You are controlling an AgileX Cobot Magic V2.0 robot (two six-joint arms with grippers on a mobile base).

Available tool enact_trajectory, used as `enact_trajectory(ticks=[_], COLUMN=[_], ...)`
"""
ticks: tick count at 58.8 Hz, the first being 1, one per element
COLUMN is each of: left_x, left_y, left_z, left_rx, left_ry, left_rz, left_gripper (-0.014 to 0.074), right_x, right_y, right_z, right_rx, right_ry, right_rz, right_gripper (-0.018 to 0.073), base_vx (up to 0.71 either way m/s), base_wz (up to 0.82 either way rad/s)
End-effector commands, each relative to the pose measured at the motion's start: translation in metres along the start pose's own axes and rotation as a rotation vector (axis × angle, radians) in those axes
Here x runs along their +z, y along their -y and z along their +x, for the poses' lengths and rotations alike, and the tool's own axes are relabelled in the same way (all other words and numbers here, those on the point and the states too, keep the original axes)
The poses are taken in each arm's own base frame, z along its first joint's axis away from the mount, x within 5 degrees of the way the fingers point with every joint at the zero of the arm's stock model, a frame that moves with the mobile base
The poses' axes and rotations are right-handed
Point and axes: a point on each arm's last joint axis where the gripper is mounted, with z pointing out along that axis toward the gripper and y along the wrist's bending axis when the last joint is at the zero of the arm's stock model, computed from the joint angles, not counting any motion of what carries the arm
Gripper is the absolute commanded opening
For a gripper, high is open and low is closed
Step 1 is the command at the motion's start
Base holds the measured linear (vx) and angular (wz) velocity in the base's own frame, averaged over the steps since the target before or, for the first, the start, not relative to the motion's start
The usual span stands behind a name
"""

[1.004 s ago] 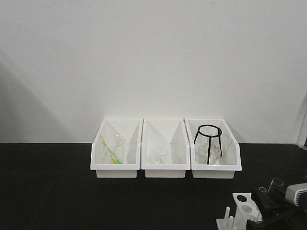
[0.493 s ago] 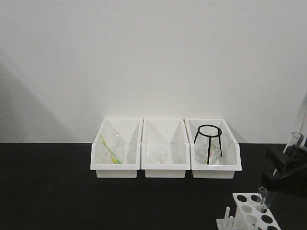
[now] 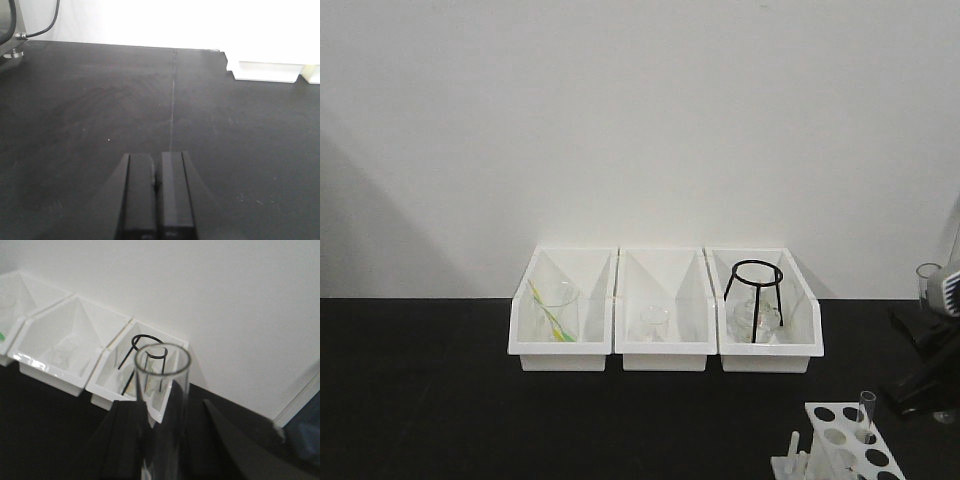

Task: Flip and reinsert test tube from rack

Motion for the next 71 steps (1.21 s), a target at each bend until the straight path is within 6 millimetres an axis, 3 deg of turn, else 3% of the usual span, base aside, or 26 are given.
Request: enact_trajectory(ticks=[1, 12, 24, 31, 53, 59, 60, 71], left_x=[-0.0012, -0.0012, -0.0012, -0.0012, -0.0012, -0.0012, -0.0012, -0.0012], left_y=[0.0018, 0.0018, 0.0018, 0.0018, 0.0018, 0.0018, 0.0018, 0.0018], left_z=[-0.0082, -0.0082, -0.0082, -0.0082, -0.0082, -0.0082, -0.0082, -0.0082], left_rx=[-0.002, -0.002, -0.002, -0.002, -0.002, -0.002, -0.002, -0.002], left_ry=[0.096, 0.096, 0.096, 0.096, 0.096, 0.096, 0.096, 0.096], left_rz=[0.023, 0.023, 0.023, 0.023, 0.023, 0.023, 0.023, 0.023], left_gripper=[-0.0006, -0.0006, -0.0006, -0.0006, -0.0006, -0.0006, -0.0006, -0.0006], right_x=[-0.0071, -0.0071, -0.0071, -0.0071, -0.0076, -0.0075, -0.0075, -0.0038], right_y=[0.0070, 0.0067, 0.0063, 0.0057, 0.0040, 0.0055, 0.0061, 0.0029], right_z=[-0.0195, -0.0195, -0.0193, -0.0194, -0.0205, -0.0200, -0.0198, -0.0195], right_rx=[-0.216, -0.559, -1.051, -1.146, -0.696, -0.411, -0.208, 0.186], right_ry=[0.104, 0.098, 0.086, 0.088, 0.116, 0.108, 0.108, 0.116], right_rz=[0.036, 0.050, 0.069, 0.069, 0.032, 0.030, 0.023, -0.027], right_gripper=[-0.0008, -0.0008, -0.0008, -0.0008, -0.0008, -0.0008, -0.0008, -0.0008], base_vx=[0.00, 0.00, 0.00, 0.00, 0.00, 0.00, 0.00, 0.00], base_wz=[0.00, 0.00, 0.00, 0.00, 0.00, 0.00, 0.00, 0.00])
